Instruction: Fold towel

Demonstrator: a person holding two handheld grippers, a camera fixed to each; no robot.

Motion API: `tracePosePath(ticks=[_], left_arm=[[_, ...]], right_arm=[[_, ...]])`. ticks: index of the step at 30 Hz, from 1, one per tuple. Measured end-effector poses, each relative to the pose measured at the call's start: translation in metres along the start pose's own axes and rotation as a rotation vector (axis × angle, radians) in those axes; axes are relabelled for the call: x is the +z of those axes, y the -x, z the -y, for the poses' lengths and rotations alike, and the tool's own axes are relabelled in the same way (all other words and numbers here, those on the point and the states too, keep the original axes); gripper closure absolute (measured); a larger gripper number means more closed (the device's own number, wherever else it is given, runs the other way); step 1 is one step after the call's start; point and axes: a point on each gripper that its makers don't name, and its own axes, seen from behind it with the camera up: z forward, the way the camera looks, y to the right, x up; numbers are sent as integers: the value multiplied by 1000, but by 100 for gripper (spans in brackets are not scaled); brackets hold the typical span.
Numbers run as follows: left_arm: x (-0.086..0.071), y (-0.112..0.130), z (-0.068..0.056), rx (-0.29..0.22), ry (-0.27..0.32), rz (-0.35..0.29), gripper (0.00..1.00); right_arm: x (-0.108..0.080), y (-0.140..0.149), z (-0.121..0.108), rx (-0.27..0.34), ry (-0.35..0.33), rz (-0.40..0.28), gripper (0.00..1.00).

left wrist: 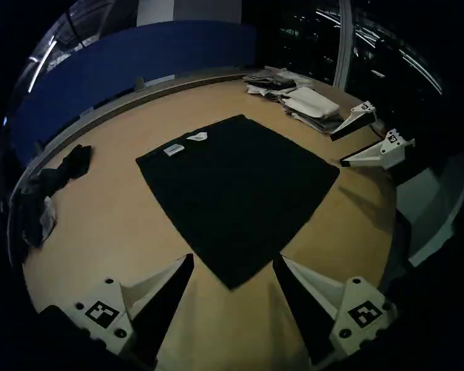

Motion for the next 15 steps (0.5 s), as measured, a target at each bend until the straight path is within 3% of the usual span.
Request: tracePosePath(ticks=[10,15], left_arm=[[4,19,-8,10,14,36,5],[5,22,-9,15,19,45,8]], right_arm=[[8,15,11,-19,-22,27,3],[10,19,18,-23,-37,37,16]])
